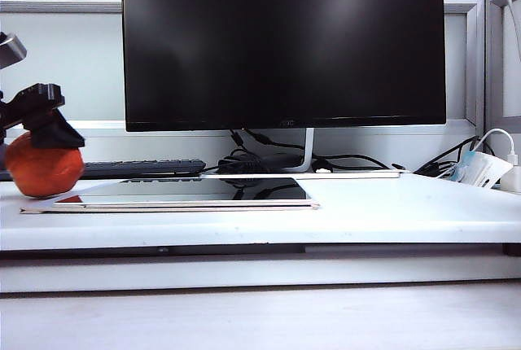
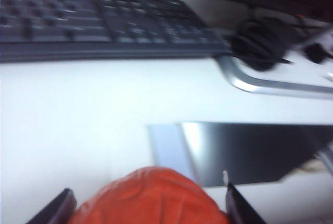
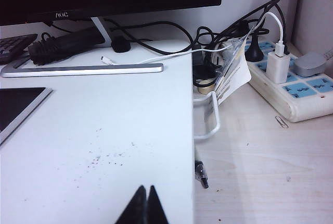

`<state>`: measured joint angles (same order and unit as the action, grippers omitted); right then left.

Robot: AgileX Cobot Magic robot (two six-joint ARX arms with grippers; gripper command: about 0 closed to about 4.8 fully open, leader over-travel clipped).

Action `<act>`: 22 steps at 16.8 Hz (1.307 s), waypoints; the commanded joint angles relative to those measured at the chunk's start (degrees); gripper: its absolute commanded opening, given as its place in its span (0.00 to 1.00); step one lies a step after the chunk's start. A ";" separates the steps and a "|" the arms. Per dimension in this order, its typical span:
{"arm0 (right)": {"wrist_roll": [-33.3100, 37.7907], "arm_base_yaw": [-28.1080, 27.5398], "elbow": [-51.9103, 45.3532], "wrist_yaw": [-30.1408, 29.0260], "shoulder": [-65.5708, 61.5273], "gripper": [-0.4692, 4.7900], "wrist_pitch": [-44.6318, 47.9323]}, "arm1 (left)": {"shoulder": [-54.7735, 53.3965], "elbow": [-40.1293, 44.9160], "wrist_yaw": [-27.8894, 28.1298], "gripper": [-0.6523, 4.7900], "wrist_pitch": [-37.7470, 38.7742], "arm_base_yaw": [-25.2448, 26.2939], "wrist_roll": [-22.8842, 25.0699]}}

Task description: Place the orange on the center of the mirror.

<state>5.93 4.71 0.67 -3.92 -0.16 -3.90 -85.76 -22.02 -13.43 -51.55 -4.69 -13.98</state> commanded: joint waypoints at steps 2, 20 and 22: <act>0.04 0.04 -0.39 -0.07 0.02 0.09 1.14 | 0.24 -0.15 -6.14 0.23 1.27 0.04 0.02; 0.04 0.04 -0.39 -0.07 0.02 0.09 1.14 | -13.79 -14.78 -3.39 0.40 0.02 -18.64 2.95; 0.04 0.04 -0.39 -0.07 0.02 0.09 1.14 | -15.10 -14.75 -5.07 0.40 0.17 -18.67 2.80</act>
<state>5.93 4.73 0.67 -3.92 -0.16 -3.81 -100.09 -36.91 -17.47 -53.45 -23.29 -11.20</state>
